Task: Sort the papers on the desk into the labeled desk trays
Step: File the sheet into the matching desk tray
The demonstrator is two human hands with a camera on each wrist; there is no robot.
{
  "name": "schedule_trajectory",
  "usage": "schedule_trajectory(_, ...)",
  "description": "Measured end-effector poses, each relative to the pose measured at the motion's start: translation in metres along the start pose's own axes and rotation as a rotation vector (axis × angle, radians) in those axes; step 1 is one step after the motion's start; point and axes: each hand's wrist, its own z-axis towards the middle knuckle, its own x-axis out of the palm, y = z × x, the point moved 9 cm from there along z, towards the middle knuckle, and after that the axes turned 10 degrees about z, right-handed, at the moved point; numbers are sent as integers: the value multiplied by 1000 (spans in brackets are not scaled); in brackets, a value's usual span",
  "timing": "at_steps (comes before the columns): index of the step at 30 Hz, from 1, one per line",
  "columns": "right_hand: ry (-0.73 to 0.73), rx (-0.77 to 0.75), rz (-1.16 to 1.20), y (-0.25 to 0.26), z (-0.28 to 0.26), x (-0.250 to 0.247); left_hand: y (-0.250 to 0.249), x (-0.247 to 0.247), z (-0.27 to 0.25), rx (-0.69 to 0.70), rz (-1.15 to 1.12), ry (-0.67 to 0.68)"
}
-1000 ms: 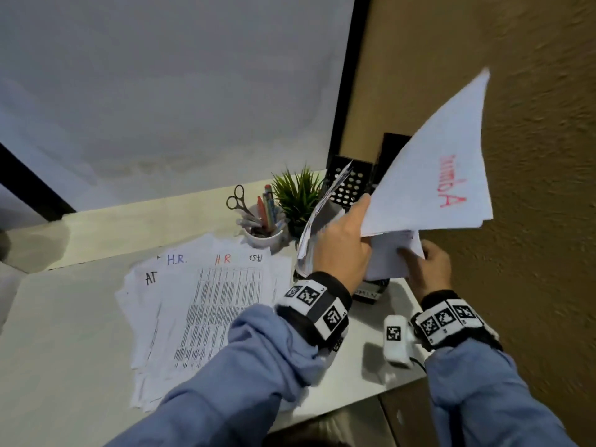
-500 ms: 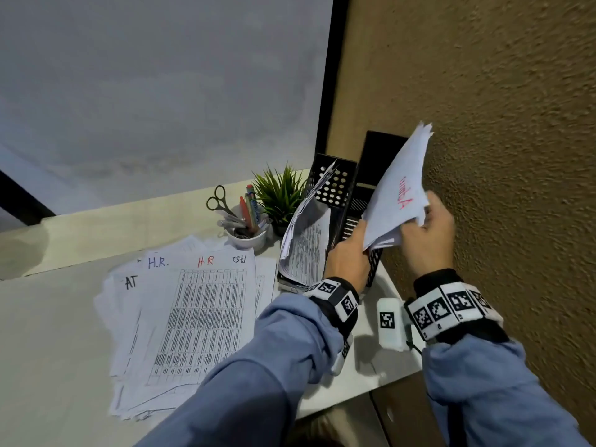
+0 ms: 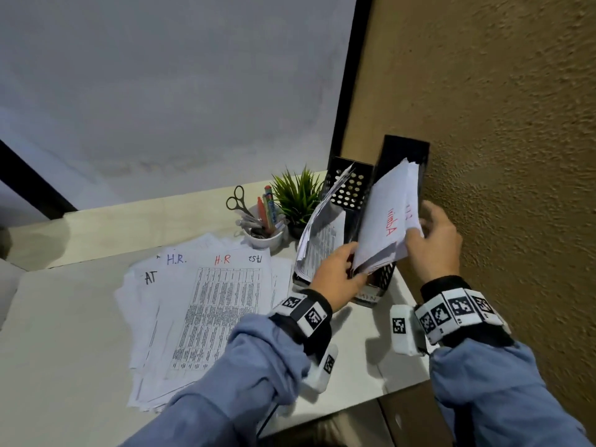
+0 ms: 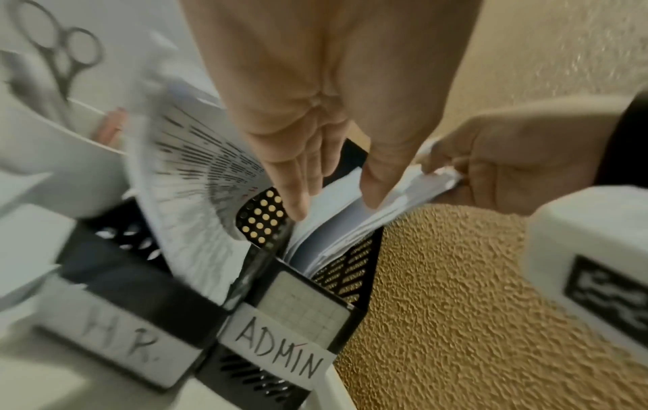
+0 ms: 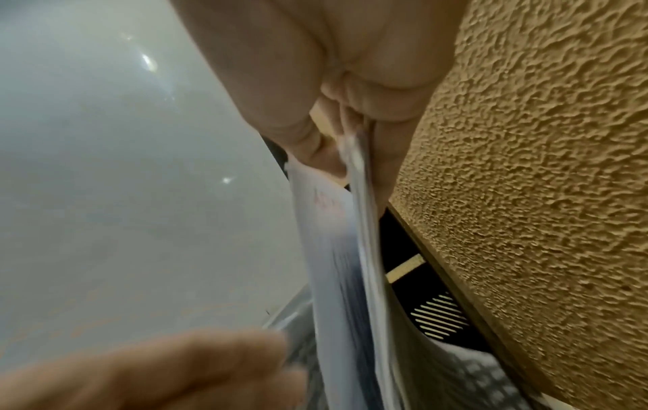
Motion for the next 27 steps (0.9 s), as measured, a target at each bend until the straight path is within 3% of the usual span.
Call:
schedule_trajectory(3,-114,-146,57,30,-11,-5,43,-33,-39,-90,-171,-59)
schedule_trajectory(6,-133,-378,119,61,-33,12,114,-83,-72,-247,-47,-266)
schedule_trajectory(8,-35,-455,191,69,-55,41,173,-115,-96,-461,79,-391)
schedule_trajectory(10,165,-474,215,68,-85,85,224,-137,-117,-638,245,-431)
schedule_trajectory(14,615,-183,140,8,-144,186,283,-152,-149,-890,466,-298)
schedule_trajectory(16,701,63,117,-34,-163,218,291,-156,-156,-920,506,-266)
schedule_trajectory(18,700,333,108,-71,-175,236,296,-159,-157,-922,505,-273)
schedule_trajectory(19,689,395,70,-82,-179,240,298,-159,-157,-920,483,-271)
schedule_trajectory(24,638,502,22,-88,-189,248,317,-152,-160,-882,236,-254)
schedule_trajectory(27,612,575,119,-92,-192,257,318,-154,-161,-821,229,-249)
